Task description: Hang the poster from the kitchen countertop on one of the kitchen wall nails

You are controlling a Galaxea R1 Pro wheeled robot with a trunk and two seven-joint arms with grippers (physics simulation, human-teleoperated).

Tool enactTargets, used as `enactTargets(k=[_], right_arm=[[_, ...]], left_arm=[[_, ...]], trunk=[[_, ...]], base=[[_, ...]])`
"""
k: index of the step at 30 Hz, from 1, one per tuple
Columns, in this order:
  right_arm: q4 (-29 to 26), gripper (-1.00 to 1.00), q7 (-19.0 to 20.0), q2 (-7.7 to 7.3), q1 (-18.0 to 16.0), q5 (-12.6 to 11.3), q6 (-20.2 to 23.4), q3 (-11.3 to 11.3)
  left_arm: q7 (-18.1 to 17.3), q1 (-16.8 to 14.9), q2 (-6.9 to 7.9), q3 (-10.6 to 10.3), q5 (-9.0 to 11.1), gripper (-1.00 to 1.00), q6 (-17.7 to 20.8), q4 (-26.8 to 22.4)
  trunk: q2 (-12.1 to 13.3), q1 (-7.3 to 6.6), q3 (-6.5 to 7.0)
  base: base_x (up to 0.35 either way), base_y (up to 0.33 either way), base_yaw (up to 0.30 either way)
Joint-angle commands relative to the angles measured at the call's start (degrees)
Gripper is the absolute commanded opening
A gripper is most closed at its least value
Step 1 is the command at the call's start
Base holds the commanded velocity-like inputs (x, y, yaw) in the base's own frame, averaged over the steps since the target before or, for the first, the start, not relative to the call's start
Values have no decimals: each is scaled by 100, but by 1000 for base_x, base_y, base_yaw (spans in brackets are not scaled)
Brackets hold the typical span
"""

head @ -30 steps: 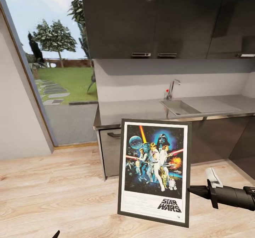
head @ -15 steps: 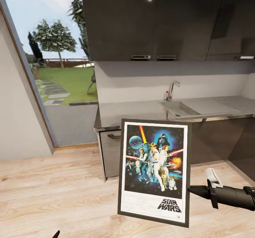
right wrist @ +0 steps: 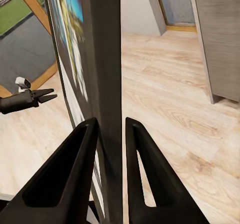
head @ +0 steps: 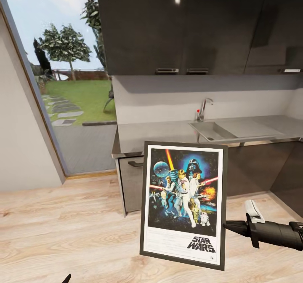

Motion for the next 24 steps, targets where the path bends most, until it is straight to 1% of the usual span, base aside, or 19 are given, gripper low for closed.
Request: enactTargets(k=[1,24], right_arm=[[-1,-100,28,-1,-4,-3,75,-2],[-1,-100,28,-1,-4,-3,77,-3]], left_arm=[[-13,-4,1,-31,27,100,-28,5],[-13,-5,-3,-40,27,100,-26,5]], trunk=[[37,-22,11],[959,-527,424]], base=[[0,0,0],[0,0,0]])
